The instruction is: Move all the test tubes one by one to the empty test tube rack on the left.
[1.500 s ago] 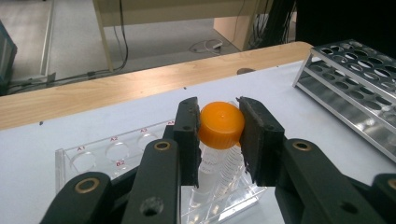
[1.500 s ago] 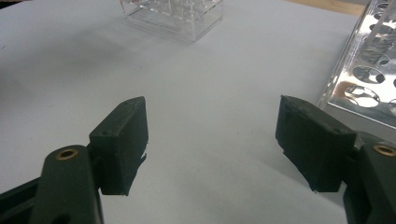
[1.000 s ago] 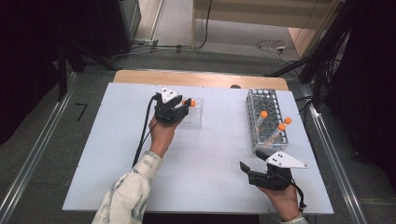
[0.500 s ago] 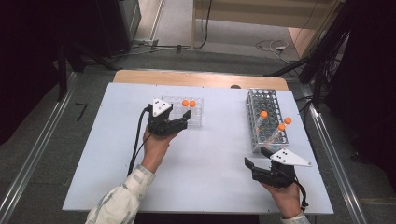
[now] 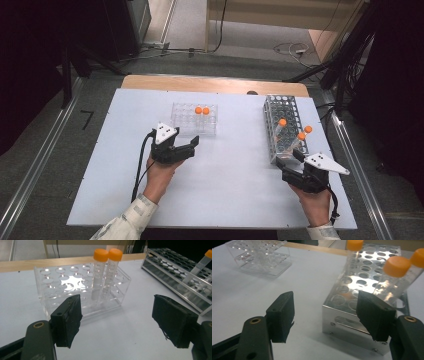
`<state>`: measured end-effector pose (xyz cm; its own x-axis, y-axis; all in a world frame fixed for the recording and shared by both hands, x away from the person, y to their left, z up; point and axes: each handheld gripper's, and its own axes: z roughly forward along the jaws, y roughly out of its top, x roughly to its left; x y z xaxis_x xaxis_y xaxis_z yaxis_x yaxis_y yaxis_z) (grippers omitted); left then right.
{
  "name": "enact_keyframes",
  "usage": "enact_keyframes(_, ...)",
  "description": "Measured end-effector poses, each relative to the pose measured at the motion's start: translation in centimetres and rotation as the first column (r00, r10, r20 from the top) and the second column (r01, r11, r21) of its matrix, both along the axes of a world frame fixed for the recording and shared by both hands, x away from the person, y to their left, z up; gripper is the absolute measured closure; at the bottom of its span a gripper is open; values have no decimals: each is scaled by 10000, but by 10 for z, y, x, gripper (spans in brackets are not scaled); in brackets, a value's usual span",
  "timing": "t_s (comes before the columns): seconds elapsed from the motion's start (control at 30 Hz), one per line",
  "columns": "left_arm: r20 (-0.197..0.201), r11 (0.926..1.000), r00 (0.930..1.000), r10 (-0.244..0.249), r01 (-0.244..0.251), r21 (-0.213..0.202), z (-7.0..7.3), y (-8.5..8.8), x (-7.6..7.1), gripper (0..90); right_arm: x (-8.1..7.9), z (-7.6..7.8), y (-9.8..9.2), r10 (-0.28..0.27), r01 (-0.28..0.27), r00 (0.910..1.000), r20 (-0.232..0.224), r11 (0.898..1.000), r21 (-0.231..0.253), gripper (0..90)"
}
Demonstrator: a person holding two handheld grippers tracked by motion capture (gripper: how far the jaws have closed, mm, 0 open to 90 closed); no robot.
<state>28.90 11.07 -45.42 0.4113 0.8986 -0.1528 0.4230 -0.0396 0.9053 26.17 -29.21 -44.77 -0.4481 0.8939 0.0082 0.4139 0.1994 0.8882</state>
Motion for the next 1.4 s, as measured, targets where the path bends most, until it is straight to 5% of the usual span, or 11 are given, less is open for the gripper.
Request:
enact_keyframes(0.3,-125,9999,9999,47,-46,96,-8,3,-10,236,13,0,-19,-982,978,9951,124,9948,294,402)
enact_keyframes(0.63,-81,9999,9999,-62,63,95,-7,2,-13,237,40,-7,-20,-1850,1849,9827,112,9827,90,574)
enact_keyframes(1.4,-150,9999,9998,-97,98,121,-8,1,-14,237,50,-7,-21,-2079,2081,9778,276,9781,-64,711)
